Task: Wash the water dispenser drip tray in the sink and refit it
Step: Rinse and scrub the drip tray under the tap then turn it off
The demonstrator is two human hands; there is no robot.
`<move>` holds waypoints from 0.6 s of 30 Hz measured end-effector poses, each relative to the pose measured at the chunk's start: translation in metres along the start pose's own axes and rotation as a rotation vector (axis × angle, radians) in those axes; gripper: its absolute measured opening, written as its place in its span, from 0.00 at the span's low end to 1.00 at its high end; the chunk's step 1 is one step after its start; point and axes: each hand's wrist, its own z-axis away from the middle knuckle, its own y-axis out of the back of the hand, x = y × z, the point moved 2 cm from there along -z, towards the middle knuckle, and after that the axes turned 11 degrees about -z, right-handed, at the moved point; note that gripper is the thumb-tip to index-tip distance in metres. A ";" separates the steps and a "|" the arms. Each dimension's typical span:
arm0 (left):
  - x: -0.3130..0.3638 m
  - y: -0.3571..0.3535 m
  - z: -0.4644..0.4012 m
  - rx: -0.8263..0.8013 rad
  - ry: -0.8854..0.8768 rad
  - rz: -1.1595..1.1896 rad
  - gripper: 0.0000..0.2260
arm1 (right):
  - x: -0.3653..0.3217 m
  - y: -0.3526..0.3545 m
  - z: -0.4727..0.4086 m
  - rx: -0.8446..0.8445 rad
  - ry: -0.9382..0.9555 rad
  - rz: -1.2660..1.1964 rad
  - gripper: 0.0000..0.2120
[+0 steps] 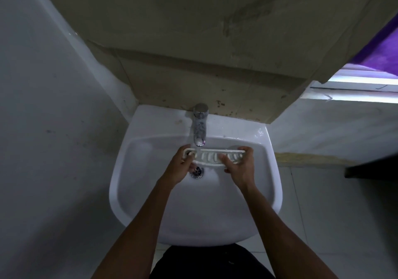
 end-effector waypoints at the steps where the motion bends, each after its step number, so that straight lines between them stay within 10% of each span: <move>1: 0.000 0.001 0.001 -0.002 0.001 0.021 0.13 | 0.000 0.001 -0.001 -0.002 -0.005 -0.004 0.28; 18: 0.000 0.010 0.000 -0.044 0.031 -0.084 0.09 | 0.006 0.016 0.003 -0.025 -0.028 0.007 0.32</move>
